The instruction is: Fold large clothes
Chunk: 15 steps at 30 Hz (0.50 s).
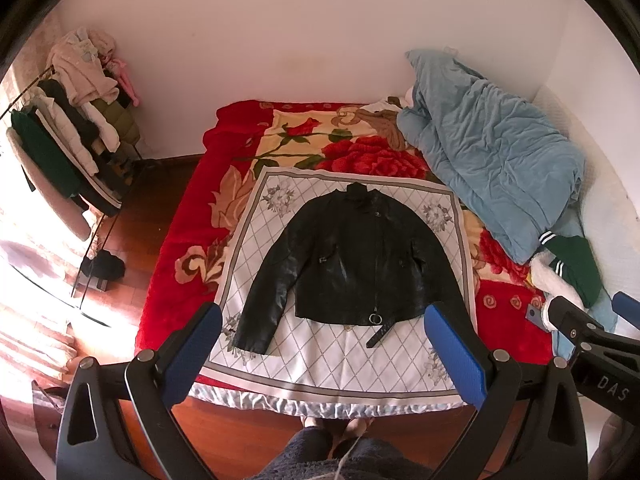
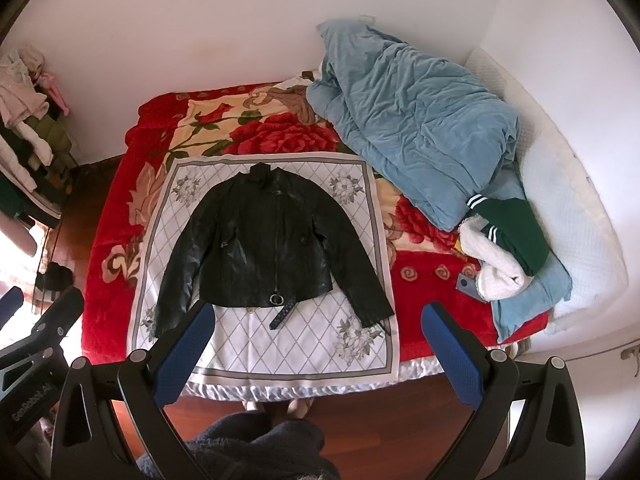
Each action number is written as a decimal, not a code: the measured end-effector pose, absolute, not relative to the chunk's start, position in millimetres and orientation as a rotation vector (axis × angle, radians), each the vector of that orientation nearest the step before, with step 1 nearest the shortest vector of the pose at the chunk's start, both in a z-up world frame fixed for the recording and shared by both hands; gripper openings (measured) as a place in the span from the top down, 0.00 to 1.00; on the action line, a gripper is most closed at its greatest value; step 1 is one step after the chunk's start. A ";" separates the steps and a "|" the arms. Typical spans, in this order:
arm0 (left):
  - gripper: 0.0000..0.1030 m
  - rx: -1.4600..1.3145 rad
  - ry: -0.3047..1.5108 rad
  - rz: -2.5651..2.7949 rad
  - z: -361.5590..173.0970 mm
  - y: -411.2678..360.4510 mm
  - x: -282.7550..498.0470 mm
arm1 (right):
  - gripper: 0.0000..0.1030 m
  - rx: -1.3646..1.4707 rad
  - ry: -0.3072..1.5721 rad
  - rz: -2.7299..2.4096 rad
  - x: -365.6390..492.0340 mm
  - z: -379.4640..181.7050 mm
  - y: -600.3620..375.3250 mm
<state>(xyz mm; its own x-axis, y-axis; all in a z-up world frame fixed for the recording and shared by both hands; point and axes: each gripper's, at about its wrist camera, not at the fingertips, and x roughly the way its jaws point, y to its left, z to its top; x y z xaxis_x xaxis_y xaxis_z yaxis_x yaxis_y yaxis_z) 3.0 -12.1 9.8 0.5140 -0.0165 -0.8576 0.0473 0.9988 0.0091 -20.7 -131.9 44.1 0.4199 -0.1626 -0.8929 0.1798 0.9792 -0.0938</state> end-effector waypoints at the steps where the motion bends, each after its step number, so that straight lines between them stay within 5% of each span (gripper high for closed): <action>1: 0.00 0.032 1.027 -0.036 8.9 -12.2 1.9 | 0.00 0.017 1.117 -0.216 -20.8 44.2 -132.1; 15: 0.00 0.032 1.025 -0.036 8.9 -11.4 1.9 | 0.00 0.021 1.113 -0.212 -22.7 46.8 -132.0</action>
